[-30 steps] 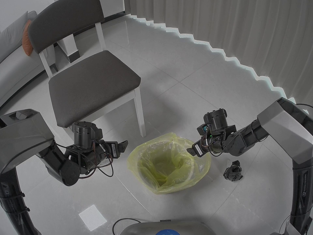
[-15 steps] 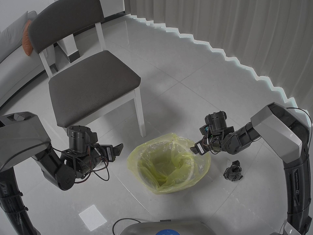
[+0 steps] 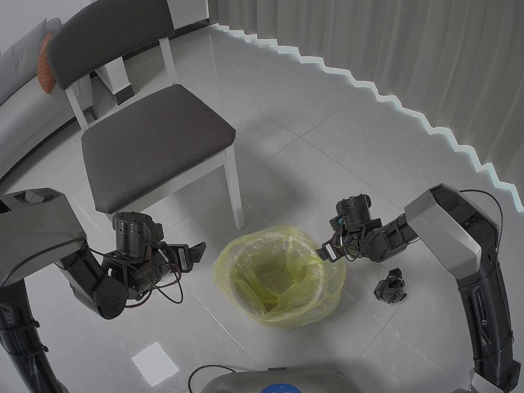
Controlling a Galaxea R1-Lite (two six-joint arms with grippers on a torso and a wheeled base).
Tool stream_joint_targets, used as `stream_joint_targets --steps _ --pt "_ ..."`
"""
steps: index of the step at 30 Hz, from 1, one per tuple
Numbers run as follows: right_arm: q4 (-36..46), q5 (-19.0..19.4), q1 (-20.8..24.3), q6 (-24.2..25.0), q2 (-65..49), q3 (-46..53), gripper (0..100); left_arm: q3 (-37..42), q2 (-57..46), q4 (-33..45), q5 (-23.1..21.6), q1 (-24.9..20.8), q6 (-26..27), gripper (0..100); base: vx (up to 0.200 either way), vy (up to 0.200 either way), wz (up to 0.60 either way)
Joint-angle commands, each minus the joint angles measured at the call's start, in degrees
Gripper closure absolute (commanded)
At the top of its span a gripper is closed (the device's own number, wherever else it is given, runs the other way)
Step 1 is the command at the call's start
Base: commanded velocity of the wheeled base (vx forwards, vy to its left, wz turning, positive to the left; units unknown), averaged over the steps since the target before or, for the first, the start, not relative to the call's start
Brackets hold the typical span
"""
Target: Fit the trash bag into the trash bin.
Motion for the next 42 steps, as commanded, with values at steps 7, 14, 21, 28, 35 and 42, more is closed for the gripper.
stream_joint_targets --steps 7,14,21,28,35,42 --pt "0.1 -0.2 0.6 0.0 5.3 -2.7 0 -0.8 1.7 0.0 -0.1 -0.4 -0.1 0 0.000 0.000 0.00" --pt "-0.1 -0.2 0.3 0.2 5.0 -3.3 0 -0.9 2.5 0.0 0.0 -0.5 0.0 0 0.000 0.000 0.00" --pt "0.1 -1.0 -1.0 0.1 -2.1 -0.1 0 -4.0 6.0 0.4 -0.1 -0.9 0.1 0 0.000 0.000 0.00" --pt "0.1 -1.0 -1.9 0.1 -6.4 2.7 0 -7.9 10.2 0.9 -0.1 -2.7 0.9 0 0.000 0.000 0.00" --pt "-0.1 -1.0 -1.9 0.0 -9.6 6.5 0 -14.1 16.6 2.4 0.1 -2.9 3.6 0 0.000 0.000 0.00" --pt "-0.5 -0.9 -1.7 -0.3 -11.5 9.6 0 -18.8 21.1 4.3 0.8 -1.4 3.7 0 0.000 0.000 0.00"
